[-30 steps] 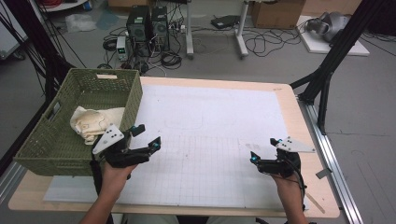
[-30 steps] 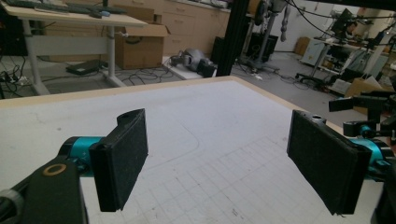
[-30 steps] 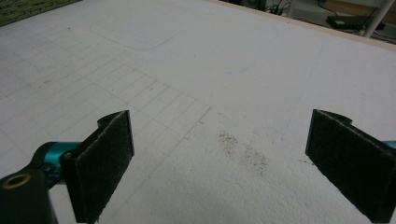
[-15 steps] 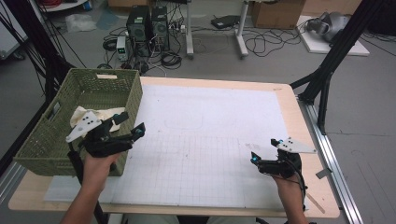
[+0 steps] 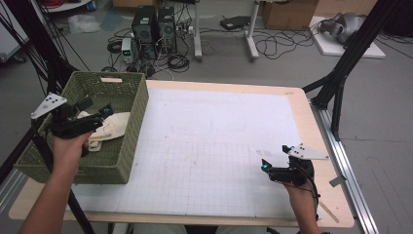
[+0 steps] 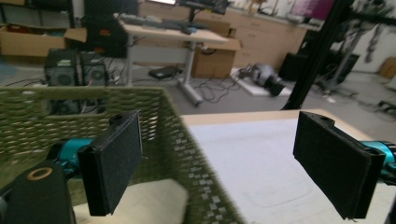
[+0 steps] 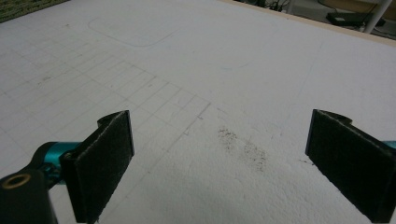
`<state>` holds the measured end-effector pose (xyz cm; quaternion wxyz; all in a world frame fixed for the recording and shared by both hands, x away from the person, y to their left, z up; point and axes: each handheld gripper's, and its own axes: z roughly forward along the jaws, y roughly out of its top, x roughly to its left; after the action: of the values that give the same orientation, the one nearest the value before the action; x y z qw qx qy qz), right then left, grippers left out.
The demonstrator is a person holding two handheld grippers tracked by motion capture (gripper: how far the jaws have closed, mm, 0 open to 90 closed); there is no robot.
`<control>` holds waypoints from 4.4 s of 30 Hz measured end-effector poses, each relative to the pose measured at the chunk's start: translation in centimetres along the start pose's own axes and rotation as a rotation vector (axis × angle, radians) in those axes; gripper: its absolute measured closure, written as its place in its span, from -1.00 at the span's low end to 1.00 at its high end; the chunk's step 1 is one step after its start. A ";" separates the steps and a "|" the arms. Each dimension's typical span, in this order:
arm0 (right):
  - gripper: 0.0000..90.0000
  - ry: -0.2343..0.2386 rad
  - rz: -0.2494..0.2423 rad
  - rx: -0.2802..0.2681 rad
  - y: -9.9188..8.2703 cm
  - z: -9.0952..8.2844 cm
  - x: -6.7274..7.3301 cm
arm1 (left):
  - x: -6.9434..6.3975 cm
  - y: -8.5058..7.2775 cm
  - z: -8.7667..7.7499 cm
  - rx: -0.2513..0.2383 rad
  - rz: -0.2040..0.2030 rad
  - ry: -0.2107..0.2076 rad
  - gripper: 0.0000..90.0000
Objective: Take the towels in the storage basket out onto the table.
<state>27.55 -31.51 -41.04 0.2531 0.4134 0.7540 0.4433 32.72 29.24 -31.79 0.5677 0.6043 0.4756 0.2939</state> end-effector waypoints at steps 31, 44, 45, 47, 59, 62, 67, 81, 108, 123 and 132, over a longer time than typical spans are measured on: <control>-0.84 0.005 0.009 0.009 -0.1 0.1 0.0 | 7.8 -6.2 6.3 0.607 -0.187 0.462 -0.52; -0.84 0.009 0.005 0.014 -0.1 0.2 0.0 | 7.6 -7.3 7.2 0.762 -0.122 0.441 -0.35; -0.84 0.009 0.005 0.014 -0.1 0.2 0.0 | 7.6 -7.1 7.1 0.770 -0.118 0.447 -0.21; -0.84 0.008 0.005 0.016 -0.1 0.2 0.0 | 7.6 -6.9 6.8 0.780 -0.105 0.442 0.14; -0.84 -0.005 0.028 0.018 -0.3 -0.2 -0.5 | 7.7 -4.5 4.6 0.487 -0.205 0.416 0.60; -0.84 -0.008 0.030 0.014 -0.3 -0.3 -0.6 | 7.5 -3.9 4.2 0.434 -0.216 0.396 0.60; -0.84 -0.009 0.033 0.012 -0.3 -0.4 -0.5 | 7.1 -2.9 3.1 0.329 -0.236 0.368 0.60; -0.84 -0.008 0.027 0.007 -0.2 -0.3 -0.4 | 6.1 0.4 -0.5 0.072 -0.225 0.282 0.60; -0.84 -0.006 0.033 0.009 -0.2 -0.4 -0.4 | -5.4 3.1 2.7 -0.062 0.005 -0.095 0.59; -0.84 0.001 0.031 0.011 -0.2 -0.2 -0.4 | -12.6 0.3 6.3 0.028 0.097 -0.274 0.58; -0.84 0.003 0.033 0.010 -0.2 -0.2 -0.5 | -15.8 -2.6 8.8 0.146 0.161 -0.300 0.58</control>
<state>27.54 -32.09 -41.11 0.2427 0.4263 0.7498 0.4440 34.06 11.02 -32.95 0.5615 0.7170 0.3558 0.2100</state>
